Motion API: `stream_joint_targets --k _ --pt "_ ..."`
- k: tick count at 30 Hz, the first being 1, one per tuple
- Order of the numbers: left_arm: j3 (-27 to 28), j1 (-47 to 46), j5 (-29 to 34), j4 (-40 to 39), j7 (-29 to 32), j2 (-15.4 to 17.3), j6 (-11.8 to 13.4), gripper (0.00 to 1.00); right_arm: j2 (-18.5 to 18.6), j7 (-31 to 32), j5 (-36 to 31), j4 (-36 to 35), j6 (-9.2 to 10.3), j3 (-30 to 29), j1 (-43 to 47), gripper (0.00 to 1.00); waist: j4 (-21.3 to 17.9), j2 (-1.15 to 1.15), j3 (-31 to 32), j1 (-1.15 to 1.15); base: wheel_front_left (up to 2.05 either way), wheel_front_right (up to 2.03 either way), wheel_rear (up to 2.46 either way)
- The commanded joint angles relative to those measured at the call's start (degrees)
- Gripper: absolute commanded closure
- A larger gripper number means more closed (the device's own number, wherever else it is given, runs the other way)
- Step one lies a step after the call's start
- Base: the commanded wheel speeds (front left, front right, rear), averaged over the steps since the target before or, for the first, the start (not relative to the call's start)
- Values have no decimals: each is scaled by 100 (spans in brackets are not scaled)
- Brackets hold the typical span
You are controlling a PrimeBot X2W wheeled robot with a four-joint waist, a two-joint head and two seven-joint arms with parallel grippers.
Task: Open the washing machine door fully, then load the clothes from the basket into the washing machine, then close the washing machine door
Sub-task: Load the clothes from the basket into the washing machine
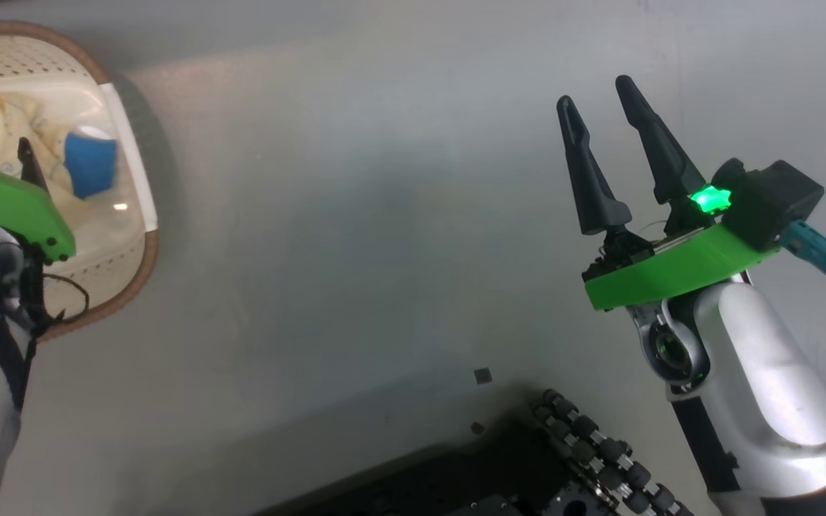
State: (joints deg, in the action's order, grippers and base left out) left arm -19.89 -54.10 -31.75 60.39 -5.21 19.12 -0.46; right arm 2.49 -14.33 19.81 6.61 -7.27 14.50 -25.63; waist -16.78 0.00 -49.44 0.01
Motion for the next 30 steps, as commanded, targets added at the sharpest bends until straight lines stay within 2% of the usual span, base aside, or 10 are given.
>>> stream_joint_targets --k 1,10,20,22,23,24,25,26,27,30 --pt "175 -50 -46 27 44 302 -36 0 39 -62 62 -143 -22 112 65 0 -217 0 -268 -1 0 0 0" --pt "244 -516 -194 539 560 623 -168 0 39 -65 171 -279 -22 156 43 0 -457 0 -775 -1 0 0 0" --pt "254 -848 -240 806 855 776 4 0 39 -66 202 -501 -22 168 93 0 -583 0 -1114 -1 0 0 0" --pt "257 -903 -240 870 896 778 137 0 39 -66 214 -512 -22 174 97 0 -599 0 -1158 -1 0 0 0" --pt "250 -910 -239 908 940 764 194 5 39 -66 220 -516 -22 180 99 0 -604 0 -1166 -1 0 0 0" --pt "261 -921 -247 934 932 765 263 36 39 -66 224 -521 -22 185 103 0 -606 0 -1175 -1 0 0 0" --pt "293 -924 -283 957 921 748 309 53 39 -66 240 -555 -22 185 97 0 -611 0 -1181 -1 0 0 0" --pt "299 -911 -305 990 969 712 335 83 39 -66 277 -655 -22 160 81 0 -615 0 -1181 -1 0 0 0" --pt "266 -896 -282 1015 999 694 370 100 39 -66 304 -729 -22 139 85 0 -619 0 -1180 -1 0 0 0" --pt "247 -869 -284 1050 957 624 454 100 39 -66 334 -902 -22 80 95 0 -625 0 -1185 -1 0 0 0"
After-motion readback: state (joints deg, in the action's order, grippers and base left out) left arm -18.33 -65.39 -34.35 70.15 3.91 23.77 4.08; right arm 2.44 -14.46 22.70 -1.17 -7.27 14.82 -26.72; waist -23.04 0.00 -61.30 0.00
